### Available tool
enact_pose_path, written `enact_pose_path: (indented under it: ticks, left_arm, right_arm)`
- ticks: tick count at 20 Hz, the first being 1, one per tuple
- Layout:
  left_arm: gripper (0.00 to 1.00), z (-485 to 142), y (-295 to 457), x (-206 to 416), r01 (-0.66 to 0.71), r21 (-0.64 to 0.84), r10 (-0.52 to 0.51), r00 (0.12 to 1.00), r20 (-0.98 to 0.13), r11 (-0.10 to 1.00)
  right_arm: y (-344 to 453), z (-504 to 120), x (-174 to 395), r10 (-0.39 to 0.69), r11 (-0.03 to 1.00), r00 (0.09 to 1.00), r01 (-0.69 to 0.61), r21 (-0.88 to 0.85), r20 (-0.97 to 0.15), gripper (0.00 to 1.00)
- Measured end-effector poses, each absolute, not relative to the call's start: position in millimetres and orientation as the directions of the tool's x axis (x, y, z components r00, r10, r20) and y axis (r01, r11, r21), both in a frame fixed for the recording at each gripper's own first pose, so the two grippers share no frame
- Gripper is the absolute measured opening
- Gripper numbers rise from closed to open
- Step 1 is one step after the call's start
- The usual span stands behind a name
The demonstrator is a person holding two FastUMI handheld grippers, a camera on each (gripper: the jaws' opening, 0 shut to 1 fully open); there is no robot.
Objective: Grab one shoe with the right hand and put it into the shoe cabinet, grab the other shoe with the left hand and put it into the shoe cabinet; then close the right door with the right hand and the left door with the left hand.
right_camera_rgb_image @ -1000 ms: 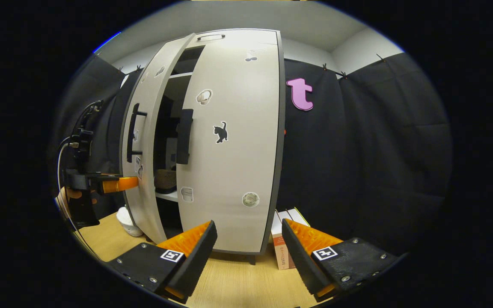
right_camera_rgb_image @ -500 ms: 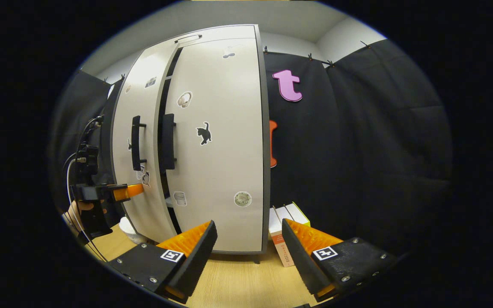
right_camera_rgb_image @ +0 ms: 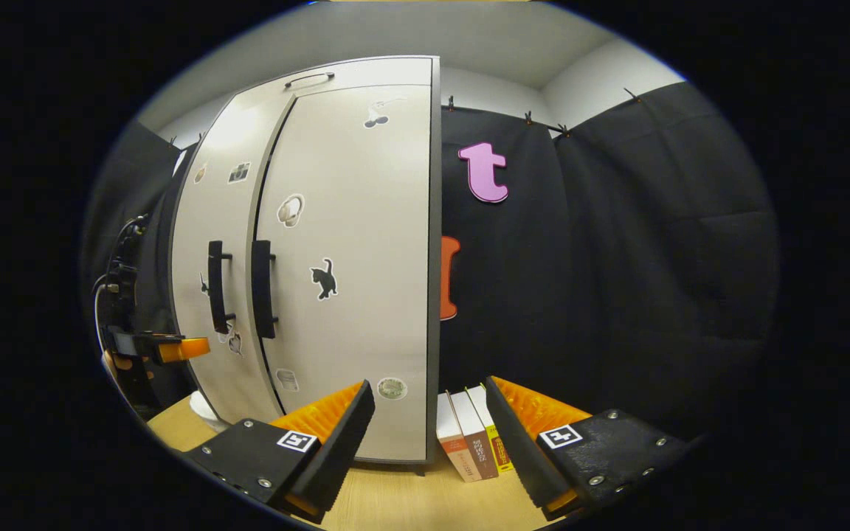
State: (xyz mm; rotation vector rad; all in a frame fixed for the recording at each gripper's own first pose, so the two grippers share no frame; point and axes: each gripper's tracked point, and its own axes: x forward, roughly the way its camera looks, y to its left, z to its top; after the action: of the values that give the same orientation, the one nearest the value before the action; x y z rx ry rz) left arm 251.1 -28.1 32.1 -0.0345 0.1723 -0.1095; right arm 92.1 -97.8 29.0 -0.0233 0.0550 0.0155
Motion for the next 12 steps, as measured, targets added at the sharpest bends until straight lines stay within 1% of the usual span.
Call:
enact_pose_path:
  ticks: [2, 5, 8, 12]
  left_arm:
    - [0.97, 67, -7, 230, 0.097, -0.040, -0.102, 0.985, -0.137, 0.994]
    - [0.96, 109, 14, 204, 0.085, -0.017, -0.086, 0.993, -0.084, 0.996]
    - [0.97, 155, 39, 176, 0.067, -0.022, -0.067, 0.997, -0.034, 0.998]
    - [0.96, 198, 85, 142, 0.018, -0.029, -0.017, 1.000, 0.018, 0.999]
  right_arm:
    - [-100, 49, 94, 0.010, 0.999, 0.999, -0.012, -0.041, -0.043, 0.94]
    - [-94, 77, 91, 0.038, 0.999, 0.999, -0.038, -0.011, -0.022, 0.94]
    - [-93, 103, 86, 0.051, 0.999, 0.999, -0.051, -0.016, -0.005, 0.93]
    - [-88, 135, 70, 0.082, 0.996, 0.997, -0.081, -0.026, 0.010, 0.93]
